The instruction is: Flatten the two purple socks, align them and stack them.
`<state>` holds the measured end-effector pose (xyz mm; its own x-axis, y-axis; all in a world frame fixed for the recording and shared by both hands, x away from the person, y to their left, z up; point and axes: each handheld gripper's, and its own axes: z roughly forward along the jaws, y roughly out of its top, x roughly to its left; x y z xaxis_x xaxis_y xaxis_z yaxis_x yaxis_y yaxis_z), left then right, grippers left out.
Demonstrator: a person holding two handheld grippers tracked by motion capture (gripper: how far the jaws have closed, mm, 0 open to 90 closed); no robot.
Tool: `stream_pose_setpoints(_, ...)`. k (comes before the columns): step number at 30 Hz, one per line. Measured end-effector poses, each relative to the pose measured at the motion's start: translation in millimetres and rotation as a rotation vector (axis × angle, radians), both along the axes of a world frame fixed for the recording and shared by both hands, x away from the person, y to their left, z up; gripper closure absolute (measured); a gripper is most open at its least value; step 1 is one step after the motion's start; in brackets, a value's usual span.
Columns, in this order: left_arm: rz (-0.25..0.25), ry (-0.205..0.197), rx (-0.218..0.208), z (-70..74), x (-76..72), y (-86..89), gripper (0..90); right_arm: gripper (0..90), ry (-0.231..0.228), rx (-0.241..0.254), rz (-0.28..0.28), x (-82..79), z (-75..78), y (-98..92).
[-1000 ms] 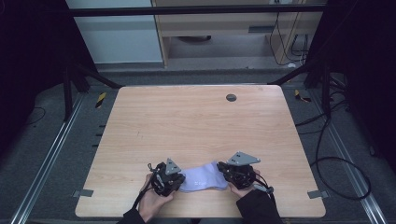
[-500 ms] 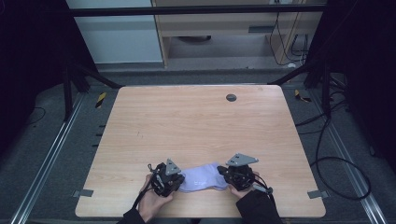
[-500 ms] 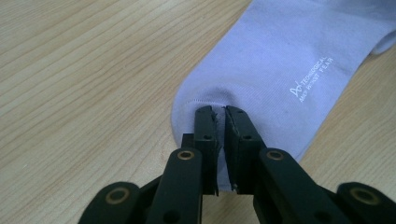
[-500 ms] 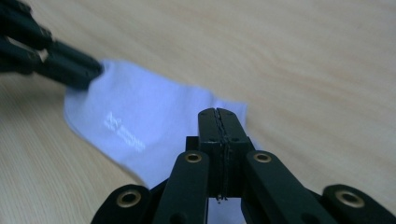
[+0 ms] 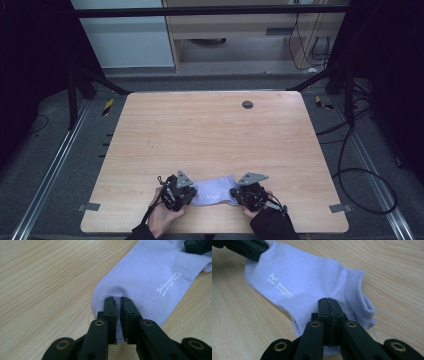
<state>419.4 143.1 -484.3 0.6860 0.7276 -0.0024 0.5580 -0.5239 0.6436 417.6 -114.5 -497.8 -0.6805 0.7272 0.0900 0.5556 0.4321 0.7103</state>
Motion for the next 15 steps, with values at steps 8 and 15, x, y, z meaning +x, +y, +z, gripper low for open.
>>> stream_pose_setpoints(8, 0.014, -0.073, -0.074, 16.3, 1.8, 17.1, 71.2, 80.8, -0.066, 0.089, -0.033, 4.7, 16.7, -15.0)
stream_pose_setpoints(15, 0.07, -0.128, -0.11, 23.8, 11.8, 45.7, 56.5, 63.8, -0.131, 0.126, -0.156, 14.0, 27.7, -46.6)
